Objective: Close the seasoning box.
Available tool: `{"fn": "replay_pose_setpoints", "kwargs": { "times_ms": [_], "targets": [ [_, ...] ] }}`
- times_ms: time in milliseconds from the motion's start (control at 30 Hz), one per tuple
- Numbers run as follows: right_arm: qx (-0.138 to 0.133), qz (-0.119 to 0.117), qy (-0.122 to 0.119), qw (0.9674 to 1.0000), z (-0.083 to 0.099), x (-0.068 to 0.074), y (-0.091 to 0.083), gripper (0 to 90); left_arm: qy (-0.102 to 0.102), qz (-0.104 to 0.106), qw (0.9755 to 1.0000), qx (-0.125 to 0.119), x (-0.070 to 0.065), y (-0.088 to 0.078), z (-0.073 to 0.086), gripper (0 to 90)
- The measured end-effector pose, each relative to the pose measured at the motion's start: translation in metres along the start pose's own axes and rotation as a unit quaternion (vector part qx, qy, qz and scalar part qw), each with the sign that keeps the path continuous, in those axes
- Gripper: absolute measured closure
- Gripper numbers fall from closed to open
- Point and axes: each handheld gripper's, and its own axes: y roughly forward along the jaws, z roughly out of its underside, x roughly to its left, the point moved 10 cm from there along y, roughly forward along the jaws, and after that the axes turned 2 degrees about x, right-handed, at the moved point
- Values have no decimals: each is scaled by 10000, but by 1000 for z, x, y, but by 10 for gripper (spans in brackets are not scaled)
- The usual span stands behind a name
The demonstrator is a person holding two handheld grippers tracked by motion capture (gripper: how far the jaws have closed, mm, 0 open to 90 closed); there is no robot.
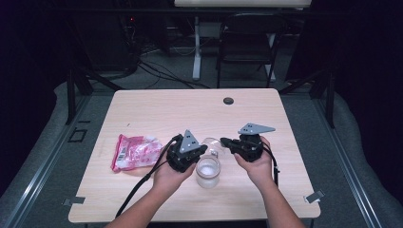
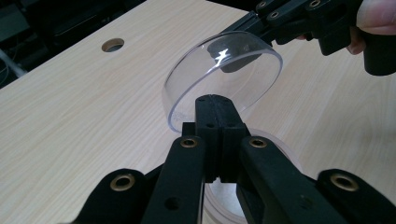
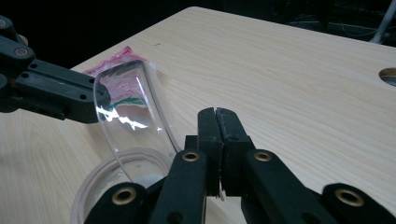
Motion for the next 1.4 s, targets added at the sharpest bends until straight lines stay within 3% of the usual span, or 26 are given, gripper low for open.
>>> {"fn": "replay_pose_setpoints", "kwargs": {
  "times_ms": [1400],
  "targets": [
    [249, -322, -404, 9984, 8, 28, 13, 884, -107, 146, 9997, 142, -13, -5, 45, 899]
  ]
}}
